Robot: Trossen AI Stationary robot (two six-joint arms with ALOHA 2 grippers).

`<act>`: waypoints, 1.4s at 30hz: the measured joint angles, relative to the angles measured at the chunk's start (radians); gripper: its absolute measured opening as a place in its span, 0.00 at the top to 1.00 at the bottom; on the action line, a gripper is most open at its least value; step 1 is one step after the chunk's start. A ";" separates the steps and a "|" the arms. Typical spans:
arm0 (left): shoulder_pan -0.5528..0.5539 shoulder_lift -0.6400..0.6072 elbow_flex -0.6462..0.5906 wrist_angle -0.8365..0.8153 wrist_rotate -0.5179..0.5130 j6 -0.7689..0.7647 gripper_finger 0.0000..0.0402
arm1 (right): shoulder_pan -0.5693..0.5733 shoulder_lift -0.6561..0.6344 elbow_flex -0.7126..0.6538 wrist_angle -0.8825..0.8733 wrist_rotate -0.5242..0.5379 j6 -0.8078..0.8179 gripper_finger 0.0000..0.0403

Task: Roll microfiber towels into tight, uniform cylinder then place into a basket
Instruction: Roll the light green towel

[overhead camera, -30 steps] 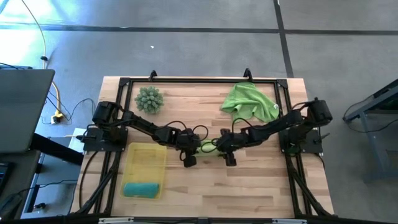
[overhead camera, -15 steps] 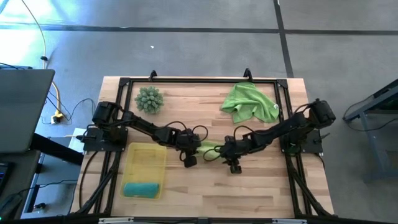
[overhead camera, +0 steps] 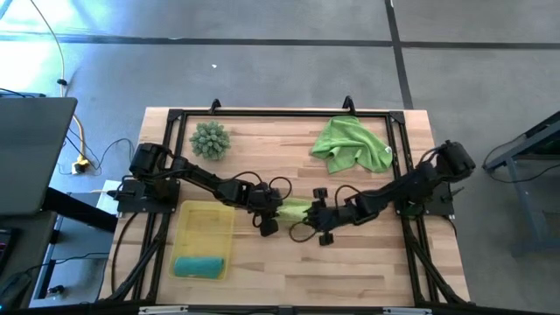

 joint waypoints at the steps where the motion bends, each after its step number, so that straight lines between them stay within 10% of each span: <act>1: 0.000 0.000 0.000 0.000 0.000 -0.001 0.95 | -0.008 0.017 0.000 0.013 -0.001 0.001 0.63; 10: 0.000 0.000 0.000 -0.002 0.002 -0.010 0.95 | -0.046 0.133 0.000 0.023 -0.036 0.145 0.47; 23: -0.016 0.001 -0.001 0.022 0.075 -0.175 0.95 | -0.015 0.135 0.002 0.009 -0.087 0.384 0.98; 42: -0.074 -0.118 0.008 0.050 0.027 0.452 0.69 | -0.043 0.127 -0.085 0.033 -0.232 0.636 0.98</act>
